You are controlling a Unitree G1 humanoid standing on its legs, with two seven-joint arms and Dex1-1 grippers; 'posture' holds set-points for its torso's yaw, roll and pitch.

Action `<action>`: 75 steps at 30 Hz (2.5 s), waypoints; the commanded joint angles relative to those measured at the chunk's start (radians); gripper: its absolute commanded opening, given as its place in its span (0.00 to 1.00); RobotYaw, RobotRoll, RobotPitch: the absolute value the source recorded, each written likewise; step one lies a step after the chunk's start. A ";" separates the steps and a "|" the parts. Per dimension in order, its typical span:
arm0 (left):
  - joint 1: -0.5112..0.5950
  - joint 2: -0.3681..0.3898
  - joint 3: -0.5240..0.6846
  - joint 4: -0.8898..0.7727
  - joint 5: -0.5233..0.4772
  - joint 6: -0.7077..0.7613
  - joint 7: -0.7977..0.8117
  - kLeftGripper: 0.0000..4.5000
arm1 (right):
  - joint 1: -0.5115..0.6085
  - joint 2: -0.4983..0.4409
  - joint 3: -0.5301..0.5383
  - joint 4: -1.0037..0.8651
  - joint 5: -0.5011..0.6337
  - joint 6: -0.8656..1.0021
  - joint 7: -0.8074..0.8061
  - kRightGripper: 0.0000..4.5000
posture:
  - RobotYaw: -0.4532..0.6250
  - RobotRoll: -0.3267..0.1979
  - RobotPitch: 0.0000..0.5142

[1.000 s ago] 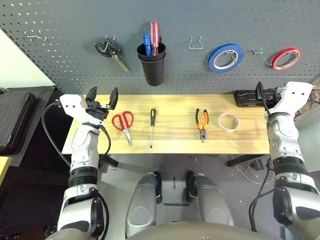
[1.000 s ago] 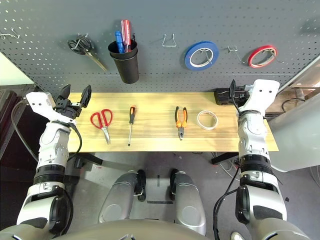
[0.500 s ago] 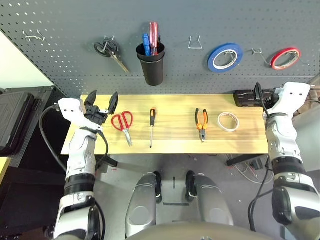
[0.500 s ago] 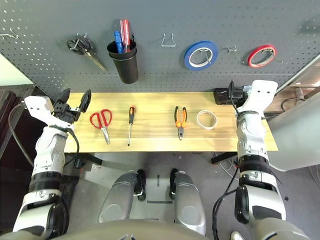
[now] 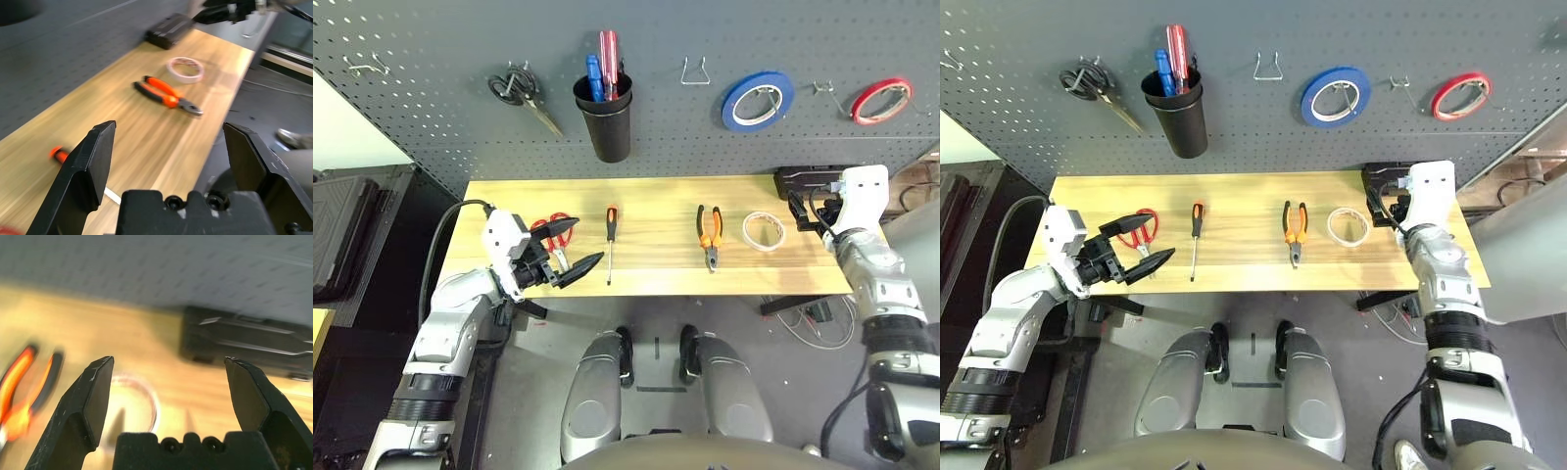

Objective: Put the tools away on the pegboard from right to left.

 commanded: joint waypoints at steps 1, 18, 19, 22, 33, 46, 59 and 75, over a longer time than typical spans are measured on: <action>-0.020 0.001 -0.032 -0.010 0.009 0.025 -0.026 0.99 | -0.049 -0.080 0.092 0.052 -0.044 0.052 0.171 1.00 | 0.36 0.62 0.62; 0.063 0.009 -0.043 -0.145 0.016 0.062 0.016 0.99 | -0.387 -0.035 0.401 0.621 -0.315 -0.207 0.514 1.00 | 0.45 0.62 0.73; 0.070 0.010 -0.042 -0.157 0.016 0.067 0.021 0.99 | -0.398 -0.023 0.409 0.649 -0.329 -0.220 0.513 1.00 | 0.45 0.62 0.74; 0.088 0.013 -0.038 -0.183 0.018 0.076 0.036 0.99 | -0.425 0.006 0.433 0.720 -0.371 -0.245 0.513 1.00 | 0.47 0.62 0.75; 0.127 0.022 -0.020 -0.251 0.014 0.104 0.082 0.99 | -0.450 0.075 0.458 0.866 -0.470 -0.293 0.411 1.00 | 0.51 0.62 0.77; 0.128 0.025 -0.024 -0.268 0.012 0.091 0.086 1.00 | -0.411 0.022 0.381 0.799 -0.440 -0.355 0.338 0.05 | 0.50 0.62 0.73; 0.067 0.046 -0.108 -0.185 0.129 -0.071 0.016 1.00 | 0.104 -0.087 0.130 -0.111 -0.260 -0.132 0.275 0.01 | 0.44 0.62 0.58; -0.069 -0.089 -0.020 -0.234 -0.076 -0.006 0.081 1.00 | 0.356 -0.082 -0.128 -0.205 -0.225 -0.742 -0.028 0.01 | 0.38 0.62 0.44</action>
